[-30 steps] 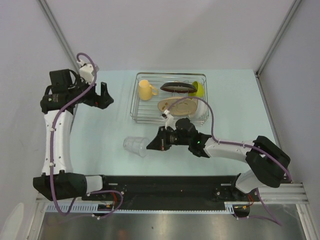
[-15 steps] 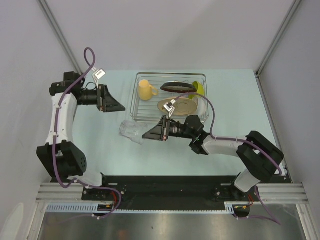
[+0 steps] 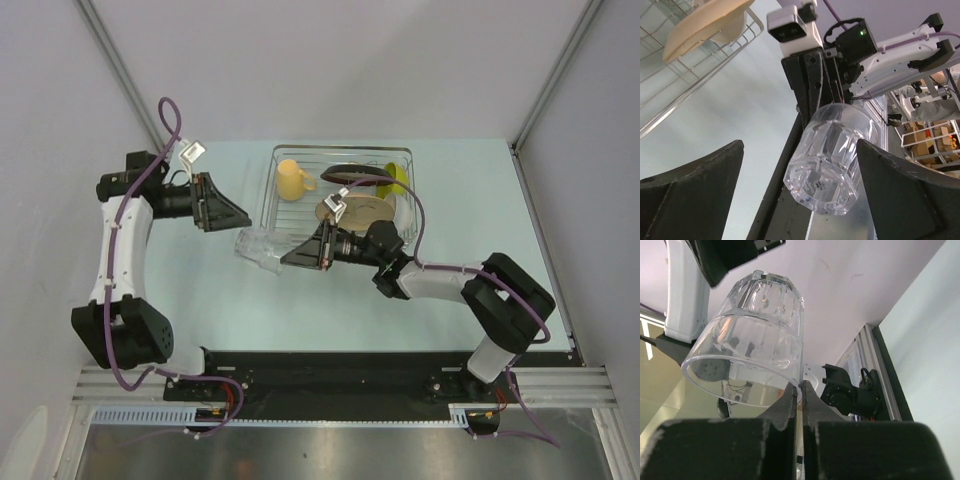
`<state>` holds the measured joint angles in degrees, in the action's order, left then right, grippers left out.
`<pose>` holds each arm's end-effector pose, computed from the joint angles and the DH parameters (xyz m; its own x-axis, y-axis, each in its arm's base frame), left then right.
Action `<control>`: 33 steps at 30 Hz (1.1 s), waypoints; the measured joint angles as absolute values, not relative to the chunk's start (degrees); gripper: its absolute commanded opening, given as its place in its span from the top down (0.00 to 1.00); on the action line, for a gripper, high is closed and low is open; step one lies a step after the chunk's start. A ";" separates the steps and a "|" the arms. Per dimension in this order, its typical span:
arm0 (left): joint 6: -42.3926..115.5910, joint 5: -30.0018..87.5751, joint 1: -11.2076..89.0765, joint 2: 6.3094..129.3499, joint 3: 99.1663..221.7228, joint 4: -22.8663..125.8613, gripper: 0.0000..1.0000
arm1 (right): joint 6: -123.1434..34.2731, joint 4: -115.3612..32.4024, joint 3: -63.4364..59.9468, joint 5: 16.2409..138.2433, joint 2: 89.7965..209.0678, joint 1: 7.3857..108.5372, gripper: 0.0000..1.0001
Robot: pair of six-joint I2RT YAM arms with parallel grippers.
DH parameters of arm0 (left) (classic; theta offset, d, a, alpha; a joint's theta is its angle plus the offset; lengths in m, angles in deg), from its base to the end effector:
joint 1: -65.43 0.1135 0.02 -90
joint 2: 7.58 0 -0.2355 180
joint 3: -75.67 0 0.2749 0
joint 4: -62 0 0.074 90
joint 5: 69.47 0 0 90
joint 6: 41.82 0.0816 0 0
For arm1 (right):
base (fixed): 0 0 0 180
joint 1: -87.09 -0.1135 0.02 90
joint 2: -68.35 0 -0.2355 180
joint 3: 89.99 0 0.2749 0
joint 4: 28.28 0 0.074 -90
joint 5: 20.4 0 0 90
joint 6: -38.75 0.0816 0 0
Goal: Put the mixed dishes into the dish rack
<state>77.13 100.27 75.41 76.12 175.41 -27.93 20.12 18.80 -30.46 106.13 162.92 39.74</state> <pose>0.2926 -0.0300 0.3385 -0.7127 -0.0379 -0.7004 0.6663 0.2755 -0.6929 0.2355 0.3274 0.2195 -0.8886 0.1592 -0.4301 -0.4487 -0.1082 0.8871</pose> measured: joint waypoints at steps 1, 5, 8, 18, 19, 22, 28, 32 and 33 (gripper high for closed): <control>77.22 100.29 75.21 75.73 174.80 -27.90 0.00 | 20.28 19.17 -29.79 106.18 163.44 39.98 1.00; 77.72 100.40 73.90 74.84 172.39 -27.97 0.00 | 21.13 20.46 -27.82 106.70 165.30 40.46 1.00; 77.83 100.40 72.90 74.68 171.30 -28.08 0.00 | 21.85 21.03 -27.18 107.23 166.81 40.65 1.00; 77.83 100.40 71.39 72.43 170.45 -28.10 0.01 | 25.48 25.94 -24.26 107.88 171.35 41.29 1.00; 77.83 100.40 71.37 72.34 170.45 -28.12 0.00 | 25.94 26.84 -23.97 107.95 171.75 41.48 1.00; 77.83 100.38 71.32 72.32 170.45 -28.12 0.00 | 27.14 28.63 -23.40 108.01 172.64 41.99 1.00; 77.85 100.42 71.32 72.32 170.45 -28.10 0.08 | 28.34 30.45 -23.34 108.17 173.17 42.31 1.00; 78.18 100.47 71.32 72.32 170.45 -28.12 0.32 | 28.91 31.04 -23.34 108.17 173.65 42.31 1.00; 78.29 100.47 71.32 72.32 170.45 -28.10 0.37 | 29.02 31.10 -23.34 108.19 173.80 42.31 1.00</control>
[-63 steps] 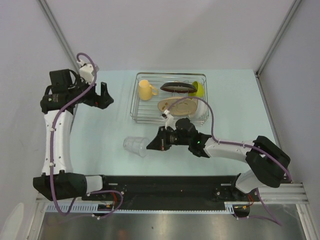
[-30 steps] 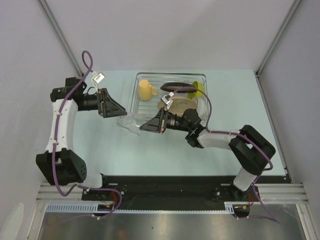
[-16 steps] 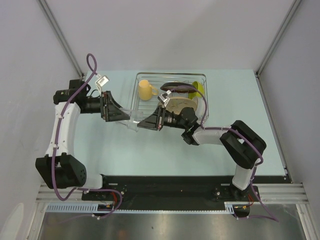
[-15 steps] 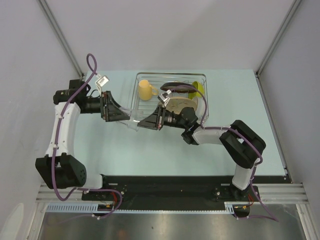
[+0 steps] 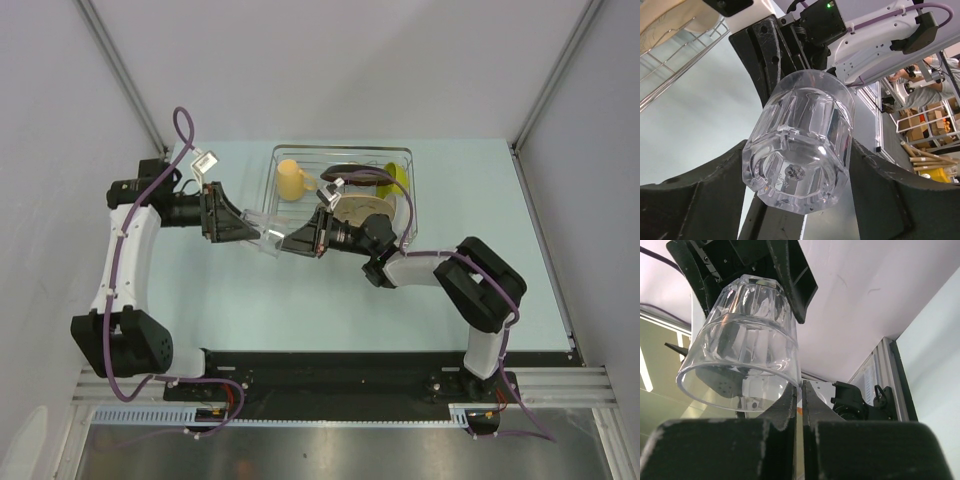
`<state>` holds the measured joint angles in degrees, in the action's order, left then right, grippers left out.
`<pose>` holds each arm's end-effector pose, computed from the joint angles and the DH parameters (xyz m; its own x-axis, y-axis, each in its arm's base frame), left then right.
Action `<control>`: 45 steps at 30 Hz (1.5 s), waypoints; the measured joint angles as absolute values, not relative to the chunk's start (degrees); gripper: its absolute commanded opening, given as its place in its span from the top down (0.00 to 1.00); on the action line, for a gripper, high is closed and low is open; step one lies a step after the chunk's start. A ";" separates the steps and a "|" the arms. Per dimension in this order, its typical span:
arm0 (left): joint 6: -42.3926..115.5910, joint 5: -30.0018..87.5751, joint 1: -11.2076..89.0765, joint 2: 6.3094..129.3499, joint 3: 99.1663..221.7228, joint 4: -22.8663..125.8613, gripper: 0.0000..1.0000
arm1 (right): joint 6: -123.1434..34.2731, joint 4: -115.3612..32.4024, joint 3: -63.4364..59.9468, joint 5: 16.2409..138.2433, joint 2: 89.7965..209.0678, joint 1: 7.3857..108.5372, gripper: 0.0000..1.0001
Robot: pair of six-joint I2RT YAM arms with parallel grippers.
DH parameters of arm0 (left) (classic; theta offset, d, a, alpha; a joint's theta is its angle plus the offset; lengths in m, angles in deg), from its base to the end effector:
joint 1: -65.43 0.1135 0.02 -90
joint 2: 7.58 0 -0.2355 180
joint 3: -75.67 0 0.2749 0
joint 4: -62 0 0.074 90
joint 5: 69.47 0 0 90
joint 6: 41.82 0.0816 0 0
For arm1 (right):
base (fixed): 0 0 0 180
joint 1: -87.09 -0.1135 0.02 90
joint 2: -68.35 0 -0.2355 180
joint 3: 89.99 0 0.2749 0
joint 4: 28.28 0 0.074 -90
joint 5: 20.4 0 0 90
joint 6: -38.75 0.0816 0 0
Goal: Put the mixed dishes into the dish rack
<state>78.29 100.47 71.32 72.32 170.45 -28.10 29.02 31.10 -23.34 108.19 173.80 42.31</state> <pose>0.2737 -0.0525 0.3306 -0.7157 0.0143 -0.6983 0.6831 0.2224 -0.6956 0.2665 0.3362 0.2167 -0.9090 0.1833 -0.3743 -0.4090 -0.2198 0.8857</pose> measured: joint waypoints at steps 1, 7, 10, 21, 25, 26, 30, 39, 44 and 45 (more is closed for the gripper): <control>78.35 100.53 71.32 72.32 170.45 -28.12 0.44 | 29.19 31.08 -23.34 108.23 173.89 42.31 1.00; 79.36 100.69 71.17 72.30 170.45 -27.97 0.88 | 30.20 31.67 -23.14 108.28 174.91 42.14 0.80; 79.29 100.29 71.17 72.30 170.45 -27.95 0.91 | 30.09 31.58 -23.05 108.12 175.00 41.88 0.57; 79.16 99.59 71.96 73.09 171.15 -28.21 1.00 | 26.13 24.81 -25.52 107.64 172.51 43.71 0.25; 78.13 95.90 72.64 73.63 175.17 -28.21 1.00 | 21.24 16.20 -30.92 108.04 164.40 47.87 0.00; 76.73 93.78 72.64 73.61 176.26 -27.73 1.00 | 19.51 13.27 -32.30 108.01 161.36 49.11 0.00; 69.52 78.70 71.06 73.20 178.64 -22.05 1.00 | 10.05 -2.36 -34.18 105.83 146.48 51.98 0.00; 61.68 49.30 57.20 81.59 187.17 -15.01 1.00 | -3.09 -25.38 -31.53 99.21 116.36 51.28 0.00; 60.50 40.05 52.81 90.53 197.24 -14.24 1.00 | -4.73 -33.27 -31.56 96.12 110.39 52.11 0.00; 60.41 38.92 52.24 92.23 199.30 -14.16 1.00 | -4.86 -34.53 -31.58 95.49 109.41 52.26 0.00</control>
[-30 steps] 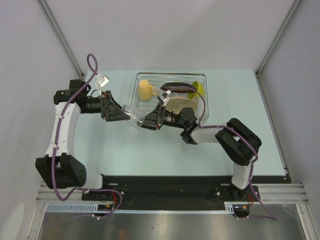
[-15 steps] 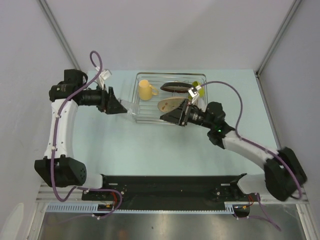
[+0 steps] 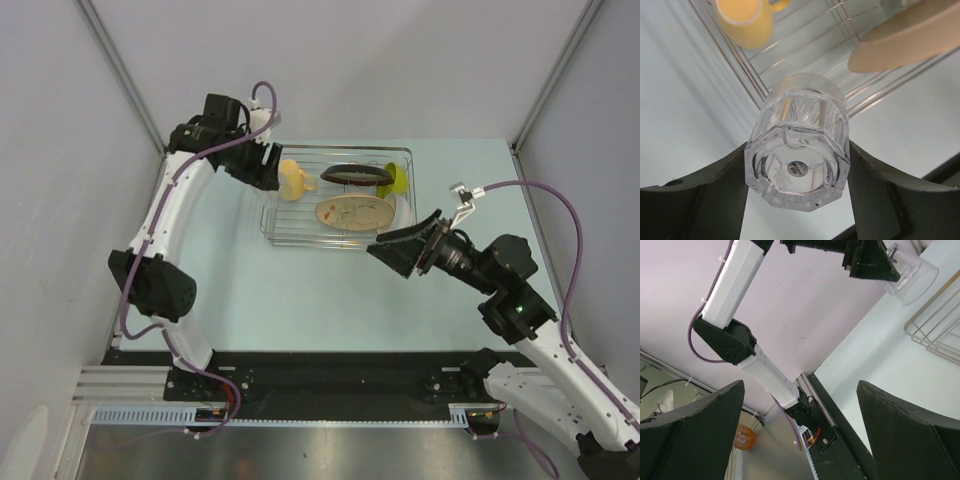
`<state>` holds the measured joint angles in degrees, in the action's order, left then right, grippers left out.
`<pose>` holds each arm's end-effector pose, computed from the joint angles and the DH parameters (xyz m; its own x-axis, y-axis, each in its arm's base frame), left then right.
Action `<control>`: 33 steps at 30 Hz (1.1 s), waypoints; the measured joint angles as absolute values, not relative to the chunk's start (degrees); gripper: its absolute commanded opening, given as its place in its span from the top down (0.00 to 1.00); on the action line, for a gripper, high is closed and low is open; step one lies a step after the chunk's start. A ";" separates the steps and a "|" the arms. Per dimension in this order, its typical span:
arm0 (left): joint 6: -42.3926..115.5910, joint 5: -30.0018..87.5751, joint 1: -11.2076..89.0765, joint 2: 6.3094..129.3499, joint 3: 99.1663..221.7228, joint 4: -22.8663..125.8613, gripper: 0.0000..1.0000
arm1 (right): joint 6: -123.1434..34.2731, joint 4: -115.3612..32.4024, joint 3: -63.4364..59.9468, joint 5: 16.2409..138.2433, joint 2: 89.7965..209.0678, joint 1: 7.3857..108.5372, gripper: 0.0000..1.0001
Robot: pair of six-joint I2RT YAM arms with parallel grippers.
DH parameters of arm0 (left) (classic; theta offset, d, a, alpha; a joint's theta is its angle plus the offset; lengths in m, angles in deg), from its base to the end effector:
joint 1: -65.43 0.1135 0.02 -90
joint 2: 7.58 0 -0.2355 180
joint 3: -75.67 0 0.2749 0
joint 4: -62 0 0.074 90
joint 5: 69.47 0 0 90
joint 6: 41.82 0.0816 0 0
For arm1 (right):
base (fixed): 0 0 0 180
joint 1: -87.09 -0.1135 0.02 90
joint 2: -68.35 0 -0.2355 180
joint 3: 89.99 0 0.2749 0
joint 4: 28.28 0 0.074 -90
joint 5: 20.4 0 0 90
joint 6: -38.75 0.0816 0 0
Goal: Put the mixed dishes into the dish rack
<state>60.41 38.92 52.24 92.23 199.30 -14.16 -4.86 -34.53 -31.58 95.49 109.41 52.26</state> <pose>0.3876 -0.1173 0.3367 -0.6676 0.3629 -0.6500 0.5583 0.8217 -0.1147 0.1844 0.1717 0.3785 -0.5177 0.4333 -0.7377 -0.7114 0.2609 0.6525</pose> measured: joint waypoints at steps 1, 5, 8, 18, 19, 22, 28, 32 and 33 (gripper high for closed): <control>60.45 37.54 51.54 93.96 201.20 -14.13 1.00 | -4.99 -35.69 -31.60 95.01 108.45 52.39 0.00; 60.82 32.65 49.14 99.58 207.10 -14.22 1.00 | -5.21 -38.64 -31.82 93.04 104.56 52.87 0.00; 61.28 30.46 47.19 102.92 208.85 -14.20 1.00 | -5.60 -40.61 -32.06 91.97 102.52 53.46 0.00; 61.70 26.90 44.75 110.02 208.91 -13.76 1.00 | -6.08 -43.78 -32.06 91.95 101.93 57.94 0.00; 61.72 26.68 44.70 110.31 208.91 -13.57 1.00 | -6.08 -43.80 -32.06 92.26 101.96 58.40 0.00; 61.72 26.33 44.70 111.36 208.91 -12.63 1.00 | -5.95 -43.80 -32.06 93.28 102.04 60.08 0.00; 61.74 25.83 44.55 113.76 208.08 -10.70 1.00 | -5.78 -43.80 -32.06 95.64 102.04 63.19 0.00; 61.76 25.19 44.05 114.31 205.70 -9.48 1.00 | -4.77 -43.34 -32.82 97.41 102.04 65.70 0.00; 61.76 25.15 43.87 114.37 205.09 -9.24 1.00 | -4.53 -43.32 -33.06 97.68 102.04 66.05 0.00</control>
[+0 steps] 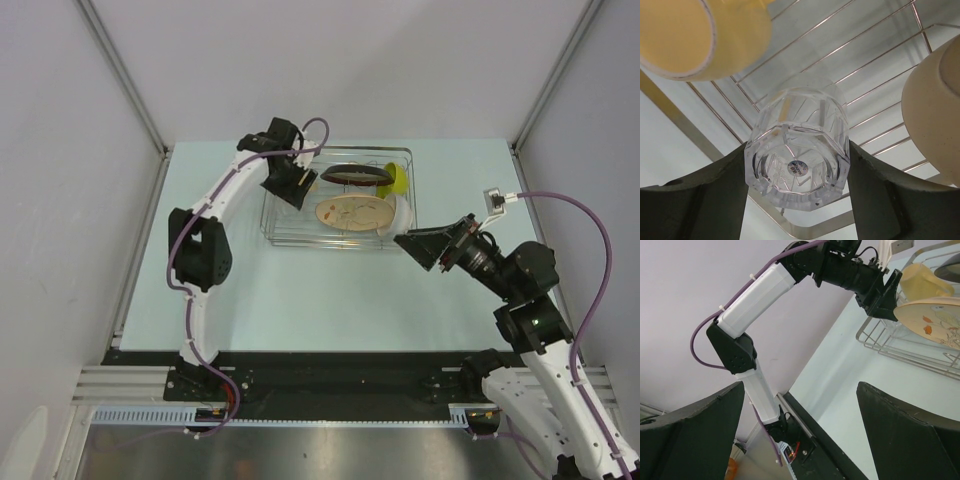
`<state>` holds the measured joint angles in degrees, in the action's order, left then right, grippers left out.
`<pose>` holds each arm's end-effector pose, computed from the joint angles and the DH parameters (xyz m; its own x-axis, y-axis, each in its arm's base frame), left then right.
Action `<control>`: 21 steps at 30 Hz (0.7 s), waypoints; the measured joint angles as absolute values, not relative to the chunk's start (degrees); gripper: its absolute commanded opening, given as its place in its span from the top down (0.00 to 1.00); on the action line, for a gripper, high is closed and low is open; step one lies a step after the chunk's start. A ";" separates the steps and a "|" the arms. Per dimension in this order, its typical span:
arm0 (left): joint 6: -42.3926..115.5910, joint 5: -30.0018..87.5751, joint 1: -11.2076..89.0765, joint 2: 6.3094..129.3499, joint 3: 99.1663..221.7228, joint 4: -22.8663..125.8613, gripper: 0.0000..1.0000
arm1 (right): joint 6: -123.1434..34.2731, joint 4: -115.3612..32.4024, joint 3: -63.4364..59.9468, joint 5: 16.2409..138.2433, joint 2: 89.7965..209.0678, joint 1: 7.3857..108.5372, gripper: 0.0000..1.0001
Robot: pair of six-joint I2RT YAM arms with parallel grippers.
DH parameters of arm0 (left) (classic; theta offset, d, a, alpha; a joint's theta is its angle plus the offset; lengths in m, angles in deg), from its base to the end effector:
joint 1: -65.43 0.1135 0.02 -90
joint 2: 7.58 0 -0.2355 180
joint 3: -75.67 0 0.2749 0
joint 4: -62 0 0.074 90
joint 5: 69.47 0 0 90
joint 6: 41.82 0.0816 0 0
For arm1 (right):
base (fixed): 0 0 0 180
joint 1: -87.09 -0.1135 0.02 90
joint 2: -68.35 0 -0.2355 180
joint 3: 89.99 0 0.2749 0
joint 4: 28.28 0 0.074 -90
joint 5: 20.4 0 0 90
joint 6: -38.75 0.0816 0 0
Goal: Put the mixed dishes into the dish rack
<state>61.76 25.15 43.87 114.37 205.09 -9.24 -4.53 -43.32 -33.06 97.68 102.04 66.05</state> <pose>0.4494 -0.1846 0.2097 -0.7172 0.5350 -0.4466 0.5841 0.8110 0.0335 0.1926 0.1152 0.3734 -0.4559 0.5128 -0.7274 -0.6122 0.4126 0.6745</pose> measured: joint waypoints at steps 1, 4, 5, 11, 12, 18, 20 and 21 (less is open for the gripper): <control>61.76 25.15 43.72 114.40 204.54 -9.02 1.00 | -4.29 -43.32 -33.41 98.18 102.04 66.47 0.00; 61.76 25.15 43.41 114.40 202.58 -7.99 1.00 | -3.81 -43.26 -33.57 98.88 102.04 67.28 0.00; 61.76 25.15 43.35 114.40 201.96 -7.69 1.00 | -3.63 -42.95 -33.57 99.05 102.04 67.41 0.00; 61.74 25.08 43.28 114.44 198.75 -6.00 1.00 | -3.11 -41.68 -34.00 99.97 101.83 67.62 0.00; 61.76 24.95 43.26 114.46 198.58 -5.83 1.00 | -3.02 -41.57 -34.13 100.06 101.76 67.71 0.00; 61.76 24.49 42.95 114.51 198.31 -4.63 0.64 | -2.78 -41.40 -34.46 100.17 101.52 67.84 0.00; 61.76 24.45 42.93 114.51 198.31 -4.58 0.55 | -2.74 -41.33 -34.70 100.28 101.32 67.84 0.00; 61.76 24.45 42.93 114.51 198.31 -4.58 0.45 | -2.74 -41.31 -34.79 100.30 101.28 67.84 0.00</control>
